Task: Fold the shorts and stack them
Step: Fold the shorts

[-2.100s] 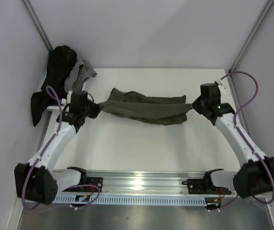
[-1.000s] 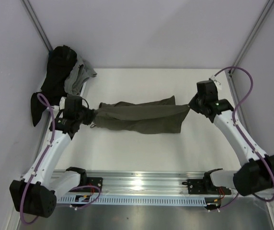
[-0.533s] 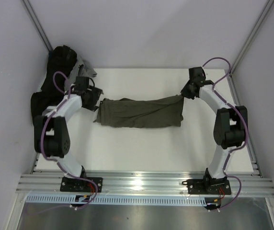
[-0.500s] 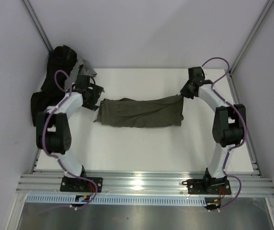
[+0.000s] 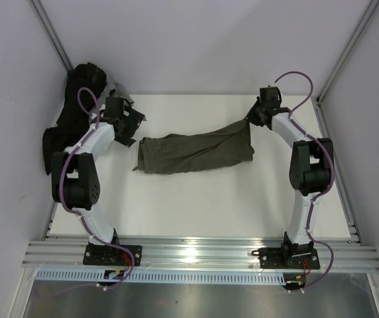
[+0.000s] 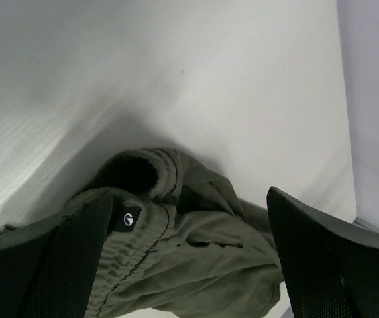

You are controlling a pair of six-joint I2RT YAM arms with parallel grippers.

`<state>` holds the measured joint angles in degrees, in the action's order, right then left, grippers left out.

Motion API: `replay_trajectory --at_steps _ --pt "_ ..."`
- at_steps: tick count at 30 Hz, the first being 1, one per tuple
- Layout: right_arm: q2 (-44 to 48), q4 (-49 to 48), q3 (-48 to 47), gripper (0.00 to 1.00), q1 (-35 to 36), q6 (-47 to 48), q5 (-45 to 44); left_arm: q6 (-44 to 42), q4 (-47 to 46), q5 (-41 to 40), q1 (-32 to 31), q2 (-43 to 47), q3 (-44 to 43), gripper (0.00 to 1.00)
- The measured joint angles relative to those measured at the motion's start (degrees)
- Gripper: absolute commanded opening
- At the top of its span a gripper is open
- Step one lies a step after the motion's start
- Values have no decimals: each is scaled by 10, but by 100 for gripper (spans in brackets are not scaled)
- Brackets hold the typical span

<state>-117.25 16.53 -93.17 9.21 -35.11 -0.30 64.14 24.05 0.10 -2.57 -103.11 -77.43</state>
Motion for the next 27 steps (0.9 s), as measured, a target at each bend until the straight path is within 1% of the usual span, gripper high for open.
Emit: replay_trajectory --at_steps 5,9,11,12,13,14,15,16,17,18,21,24,27 --pt "-4 -6 -18 0 -1 0 20 -42 -24 -4 1 54 52 94" --pt "-45 -4 -104 1 0 -3 37 -83 -49 12 -1 79 90 95" --pt "-73 -4 -153 4 0 -4 43 -107 -54 17 -4 79 93 95" --pt "-90 -2 -180 9 0 -5 46 -120 -56 17 -6 79 93 96" --pt "-109 1 -205 34 0 -5 51 -135 -57 17 -9 80 93 96" --pt "-128 3 -232 52 -1 -9 57 -149 -59 17 -13 80 93 97" --pt "-147 6 -256 68 -1 -10 61 -162 -61 17 -16 80 94 97" --pt "-168 17 -282 79 -1 -11 66 -173 -61 18 -18 81 95 97" --pt "-187 26 -304 94 -1 -10 70 -183 -61 19 -19 81 97 97" --pt "-202 33 -318 98 -1 -10 72 -193 -63 21 -21 81 100 96" --pt "-217 56 -312 100 -1 -4 68 -218 -77 37 -24 81 117 95" --pt "-207 54 -265 100 -2 0 67 -245 -93 46 -31 82 141 95" --pt "-173 65 -205 98 -8 13 68 -273 -94 41 -50 84 148 94"
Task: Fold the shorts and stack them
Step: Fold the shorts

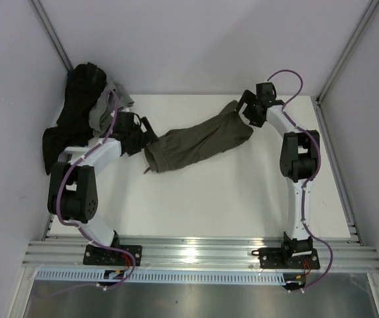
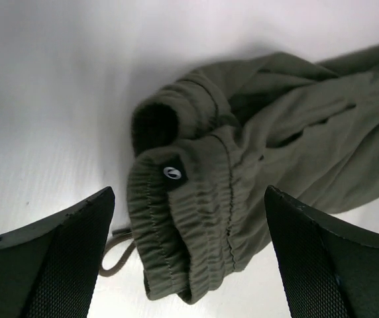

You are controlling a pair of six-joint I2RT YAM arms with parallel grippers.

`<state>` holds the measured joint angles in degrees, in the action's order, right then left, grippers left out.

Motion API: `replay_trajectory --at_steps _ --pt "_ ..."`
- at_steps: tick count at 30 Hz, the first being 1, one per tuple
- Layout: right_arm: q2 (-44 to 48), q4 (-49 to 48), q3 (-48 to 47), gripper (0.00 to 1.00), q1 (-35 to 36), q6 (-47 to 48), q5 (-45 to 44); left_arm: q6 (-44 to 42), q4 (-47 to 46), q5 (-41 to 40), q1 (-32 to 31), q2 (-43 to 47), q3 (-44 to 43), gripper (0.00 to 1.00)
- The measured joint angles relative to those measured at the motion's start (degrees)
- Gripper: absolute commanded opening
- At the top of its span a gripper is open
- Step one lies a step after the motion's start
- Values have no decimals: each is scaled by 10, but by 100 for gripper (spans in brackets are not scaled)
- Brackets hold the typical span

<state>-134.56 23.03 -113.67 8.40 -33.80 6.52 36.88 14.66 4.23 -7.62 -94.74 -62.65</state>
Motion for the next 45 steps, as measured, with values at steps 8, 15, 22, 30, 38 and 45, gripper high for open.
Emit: replay_trajectory --at_steps 8,15,22,30,38,45 --pt "172 -21 189 88 -30 29 12 -30 -6 -6 -16 1 1 86" --pt "222 -84 316 72 -75 30 63 -35 -26 -11 -16 -8 4 76" --pt "174 -142 327 71 -81 43 121 -40 -35 -15 -10 -32 4 67" --pt "138 -204 327 72 -95 38 171 -40 -47 -16 -3 -42 4 60" --pt "109 -260 327 66 -92 11 199 -40 -59 -14 0 -47 4 43" --pt "90 -297 327 43 -89 -11 215 -44 -75 -2 4 -49 4 23"
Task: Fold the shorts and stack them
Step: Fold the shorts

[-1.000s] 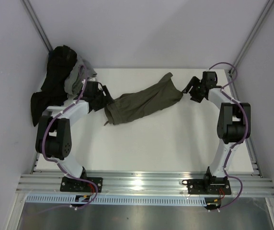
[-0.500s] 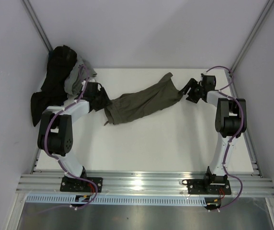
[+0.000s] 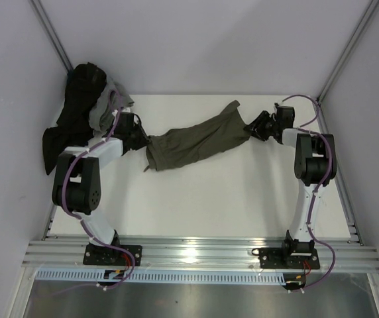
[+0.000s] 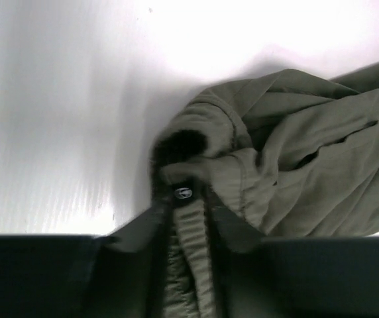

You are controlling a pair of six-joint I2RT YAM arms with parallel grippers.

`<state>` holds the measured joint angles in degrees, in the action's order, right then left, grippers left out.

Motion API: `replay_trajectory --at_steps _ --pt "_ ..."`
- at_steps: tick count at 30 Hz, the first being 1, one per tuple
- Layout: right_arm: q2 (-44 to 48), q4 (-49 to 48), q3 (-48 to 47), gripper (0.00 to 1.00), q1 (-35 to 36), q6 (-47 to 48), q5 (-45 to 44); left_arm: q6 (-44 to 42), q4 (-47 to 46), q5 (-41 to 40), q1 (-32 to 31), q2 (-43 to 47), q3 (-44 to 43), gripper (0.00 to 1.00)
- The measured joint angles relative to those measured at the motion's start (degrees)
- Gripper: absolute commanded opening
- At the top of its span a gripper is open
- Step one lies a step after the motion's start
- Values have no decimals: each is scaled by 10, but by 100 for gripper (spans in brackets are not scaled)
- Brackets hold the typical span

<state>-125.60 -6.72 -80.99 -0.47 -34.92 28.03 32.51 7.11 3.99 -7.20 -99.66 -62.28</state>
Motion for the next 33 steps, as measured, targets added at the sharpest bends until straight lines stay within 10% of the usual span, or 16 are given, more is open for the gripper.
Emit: replay_trajectory --at_steps 3,6,33 --pt "-11 -11 2 14 0 -12 3 0 -11 10 2 -7 0 1" --pt "-12 -27 24 1 -2 -28 3 2 -21 19 5 -17 0 0" --pt "311 138 337 0 13 26 -194 20 -48 72 33 -79 -76 0"
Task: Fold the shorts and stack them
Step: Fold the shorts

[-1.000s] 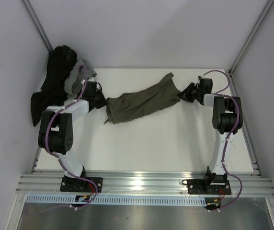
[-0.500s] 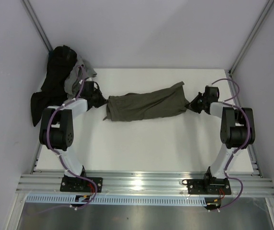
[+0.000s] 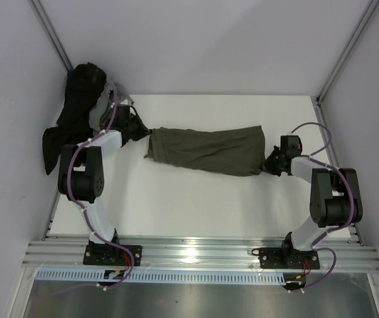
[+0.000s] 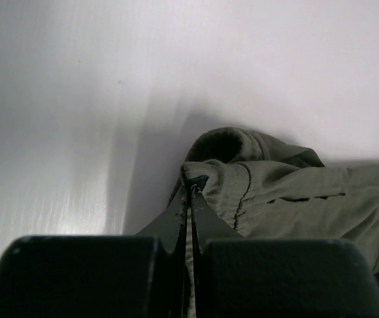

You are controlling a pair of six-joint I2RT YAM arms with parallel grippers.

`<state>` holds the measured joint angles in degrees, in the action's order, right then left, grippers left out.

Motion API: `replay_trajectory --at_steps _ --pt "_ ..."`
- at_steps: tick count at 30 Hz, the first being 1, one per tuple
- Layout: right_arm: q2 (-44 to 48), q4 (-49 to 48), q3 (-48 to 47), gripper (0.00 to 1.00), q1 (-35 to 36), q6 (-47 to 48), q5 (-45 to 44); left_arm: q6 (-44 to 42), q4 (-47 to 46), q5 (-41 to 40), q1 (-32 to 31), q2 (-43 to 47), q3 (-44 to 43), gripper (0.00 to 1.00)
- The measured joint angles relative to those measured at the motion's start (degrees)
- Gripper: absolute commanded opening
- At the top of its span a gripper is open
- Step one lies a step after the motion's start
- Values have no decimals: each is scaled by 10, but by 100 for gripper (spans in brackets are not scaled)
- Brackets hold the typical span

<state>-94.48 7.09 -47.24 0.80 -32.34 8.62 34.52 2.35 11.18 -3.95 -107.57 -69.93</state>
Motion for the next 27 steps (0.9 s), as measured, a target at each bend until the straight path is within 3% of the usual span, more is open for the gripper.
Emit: replay_trajectory --at_steps 14,16,17,18,20,21,27 --pt "263 98 165 0 78 -11 -37 -1 -3 41 0 -34 -41 1" --pt "294 121 178 0 80 -14 -42 -1 -4 41 0 -38 -46 6" --pt "304 129 183 5 81 -15 -43 -1 -5 42 0 -39 -47 25" --pt "313 136 189 33 82 -17 -43 -5 -5 42 0 -39 -48 34" --pt "320 151 195 53 83 -22 -43 -3 -4 46 0 -41 -52 50" --pt "320 160 195 65 84 -25 -44 -5 -3 50 0 -43 -56 53" --pt "321 199 187 69 86 -25 -61 -6 5 62 0 -43 -54 66"
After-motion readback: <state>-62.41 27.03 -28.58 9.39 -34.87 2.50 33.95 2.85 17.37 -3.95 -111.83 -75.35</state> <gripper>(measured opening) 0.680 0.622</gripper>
